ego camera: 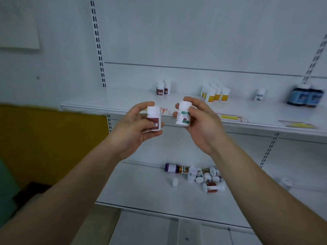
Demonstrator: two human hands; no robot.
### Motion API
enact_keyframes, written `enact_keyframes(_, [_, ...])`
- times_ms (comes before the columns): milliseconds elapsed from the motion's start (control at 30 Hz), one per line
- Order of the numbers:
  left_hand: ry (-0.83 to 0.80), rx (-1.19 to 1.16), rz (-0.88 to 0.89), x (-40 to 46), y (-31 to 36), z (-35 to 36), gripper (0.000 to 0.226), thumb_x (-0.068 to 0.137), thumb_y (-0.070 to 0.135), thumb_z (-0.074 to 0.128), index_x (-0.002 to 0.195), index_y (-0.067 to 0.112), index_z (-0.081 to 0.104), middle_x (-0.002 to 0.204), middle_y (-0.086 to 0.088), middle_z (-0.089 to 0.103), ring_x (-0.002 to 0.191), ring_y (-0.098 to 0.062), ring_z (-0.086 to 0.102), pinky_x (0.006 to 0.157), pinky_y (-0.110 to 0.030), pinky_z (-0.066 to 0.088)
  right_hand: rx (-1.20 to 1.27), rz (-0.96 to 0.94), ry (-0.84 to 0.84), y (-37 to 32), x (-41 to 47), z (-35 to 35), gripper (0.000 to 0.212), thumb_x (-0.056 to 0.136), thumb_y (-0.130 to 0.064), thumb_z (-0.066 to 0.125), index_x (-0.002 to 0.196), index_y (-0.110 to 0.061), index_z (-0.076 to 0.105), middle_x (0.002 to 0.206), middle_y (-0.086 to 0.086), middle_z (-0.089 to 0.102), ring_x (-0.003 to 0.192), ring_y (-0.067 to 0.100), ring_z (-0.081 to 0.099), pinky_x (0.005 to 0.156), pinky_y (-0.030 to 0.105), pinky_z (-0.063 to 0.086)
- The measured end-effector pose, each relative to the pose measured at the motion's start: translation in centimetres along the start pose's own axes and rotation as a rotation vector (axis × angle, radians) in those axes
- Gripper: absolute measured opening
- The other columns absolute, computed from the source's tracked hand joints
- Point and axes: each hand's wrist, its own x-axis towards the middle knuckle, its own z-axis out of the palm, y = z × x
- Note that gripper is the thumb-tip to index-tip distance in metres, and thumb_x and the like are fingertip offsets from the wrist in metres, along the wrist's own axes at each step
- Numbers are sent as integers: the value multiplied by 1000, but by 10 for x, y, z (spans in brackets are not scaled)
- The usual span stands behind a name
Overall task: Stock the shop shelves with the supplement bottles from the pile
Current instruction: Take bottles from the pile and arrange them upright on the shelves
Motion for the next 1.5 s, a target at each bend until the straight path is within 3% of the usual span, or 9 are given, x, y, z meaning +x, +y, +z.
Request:
enact_keyframes(133, [74,402,96,35,15,16,42,83,-9,59,102,28,53,107,-7,62,90,-22,65,79,-30,57,-118,-50,3,-20,23,-15,30,95,4,40,97,-17,62,97,10,63,90,29,60,82,38,49])
enact_keyframes(300, [94,753,156,78,16,25,42,78,-4,70,107,18,50,92,-1,59,67,-10,58,48,-12,43,-382,-45,12,-31,54,-35,29,94,0,46,94,-24,63,91,2,62,81,17,61,80,34,55])
enact_keyframes(467, [117,1022,157,121,3,26,44,79,3,70,113,20,47,99,0,55,69,-14,61,66,-32,54,-852,-90,-8,-33,84,-54,22,93,-9,51,100,-27,60,93,1,61,75,14,58,66,20,47])
enact_keyframes(567, [132,1149,152,144,-5,23,42,80,11,70,111,24,47,100,-4,61,77,-24,63,67,-36,54,-1087,-94,-76,-34,98,-59,20,93,-13,50,108,-24,57,100,4,60,84,19,58,69,24,44])
enact_keyframes(800, [161,1558,287,196,-10,20,48,78,22,74,120,18,52,119,-6,52,101,-20,46,85,-27,37,-1378,-98,-263,-34,116,-76,34,90,-24,60,118,-26,42,108,6,59,89,23,58,74,32,45])
enact_keyframes(967, [154,1625,280,228,-15,19,48,79,23,73,120,14,51,122,-8,51,109,-24,46,96,-36,41,-1429,-124,-287,-31,127,-76,35,91,-24,60,119,-23,38,109,7,60,88,23,56,73,32,44])
enact_keyframes(1233, [199,1635,305,255,-26,9,40,82,17,67,119,11,52,118,-10,55,107,-28,52,93,-39,44,-1430,-135,-257,-29,127,-75,34,90,-22,60,117,-22,39,105,10,61,90,27,58,84,41,50])
enact_keyframes(1400, [218,1595,297,257,-29,5,35,84,12,62,118,10,52,119,-12,55,107,-30,53,94,-41,44,-1422,-123,-207,-29,125,-72,35,88,-23,62,116,-22,42,106,7,60,89,24,56,82,34,47])
enact_keyframes(1500, [196,1587,306,255,-26,9,47,85,15,63,129,10,47,131,-11,49,118,-29,47,99,-38,39,-1405,-123,-161,-30,123,-74,33,88,-22,62,116,-22,44,105,5,60,86,21,55,77,29,44])
